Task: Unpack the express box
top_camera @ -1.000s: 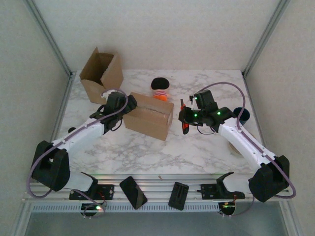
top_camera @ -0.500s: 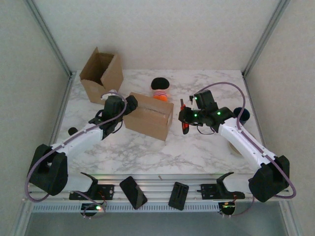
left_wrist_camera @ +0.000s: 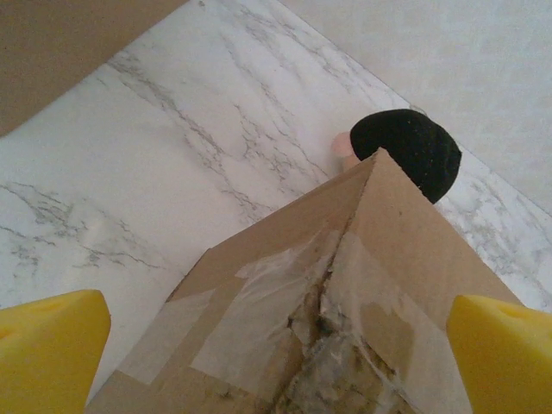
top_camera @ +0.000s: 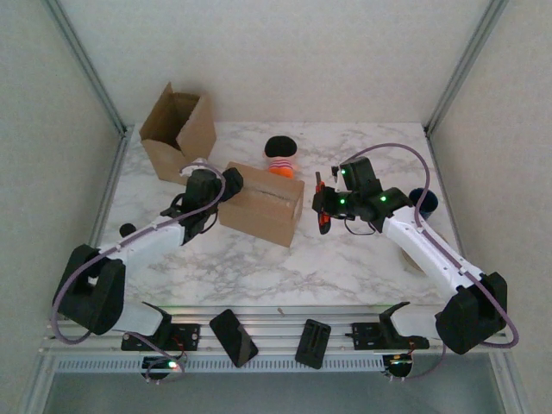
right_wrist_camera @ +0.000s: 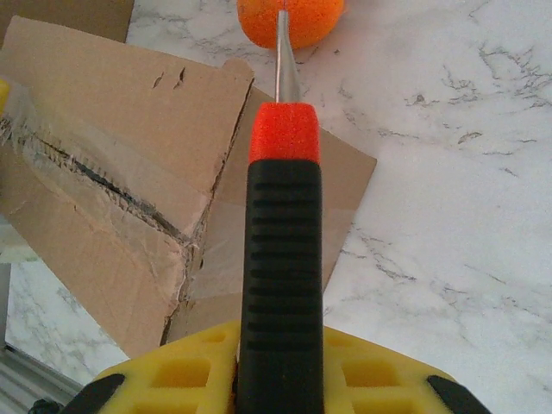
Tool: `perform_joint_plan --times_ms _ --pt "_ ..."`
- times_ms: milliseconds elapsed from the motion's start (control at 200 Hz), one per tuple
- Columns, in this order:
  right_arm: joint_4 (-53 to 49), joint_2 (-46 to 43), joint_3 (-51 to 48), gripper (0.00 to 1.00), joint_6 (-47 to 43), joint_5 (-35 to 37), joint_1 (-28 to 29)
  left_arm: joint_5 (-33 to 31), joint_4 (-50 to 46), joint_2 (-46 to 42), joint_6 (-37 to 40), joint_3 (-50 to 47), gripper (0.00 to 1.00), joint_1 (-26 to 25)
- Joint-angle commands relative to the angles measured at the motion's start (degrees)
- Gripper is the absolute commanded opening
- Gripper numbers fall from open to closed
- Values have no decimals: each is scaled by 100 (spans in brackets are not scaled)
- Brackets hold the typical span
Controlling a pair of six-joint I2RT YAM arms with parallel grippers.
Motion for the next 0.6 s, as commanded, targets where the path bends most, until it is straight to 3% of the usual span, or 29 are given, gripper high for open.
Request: perform_joint_plan --times_ms 0,486,596 --pt "116 17 -59 0 43 -102 37 -46 330 105 -18 -126 100 37" --pt "133 -85 -163 0 109 -191 111 -237 153 486 -179 -254 100 37" --pt "204 -157 -226 0 188 -526 113 -263 89 496 -196 -361 100 37"
